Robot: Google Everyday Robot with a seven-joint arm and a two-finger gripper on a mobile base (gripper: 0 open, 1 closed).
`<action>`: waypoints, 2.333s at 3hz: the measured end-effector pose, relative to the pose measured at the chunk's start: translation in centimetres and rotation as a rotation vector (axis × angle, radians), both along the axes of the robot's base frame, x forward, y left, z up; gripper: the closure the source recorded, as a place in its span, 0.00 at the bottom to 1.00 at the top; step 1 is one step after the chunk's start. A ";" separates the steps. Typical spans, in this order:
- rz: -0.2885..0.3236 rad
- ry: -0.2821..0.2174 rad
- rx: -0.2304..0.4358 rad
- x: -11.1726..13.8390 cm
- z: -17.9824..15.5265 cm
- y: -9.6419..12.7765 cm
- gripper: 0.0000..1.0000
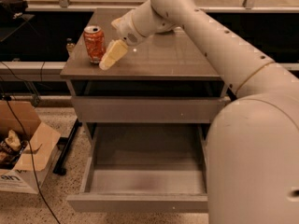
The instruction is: Place coke can into middle drawer
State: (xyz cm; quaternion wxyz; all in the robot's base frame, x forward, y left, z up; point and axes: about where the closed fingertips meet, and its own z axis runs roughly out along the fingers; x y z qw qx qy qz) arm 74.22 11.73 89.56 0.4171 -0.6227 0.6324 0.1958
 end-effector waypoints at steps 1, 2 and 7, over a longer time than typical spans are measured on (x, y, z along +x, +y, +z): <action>0.032 0.000 0.064 2.1 0.5 3.3 0.00; 0.052 0.004 0.105 3.3 0.8 5.1 0.00; -0.008 0.001 0.146 -1.9 5.0 -2.9 1.00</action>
Offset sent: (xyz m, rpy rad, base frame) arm 0.0523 0.0641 0.0203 0.1568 -0.0009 0.0658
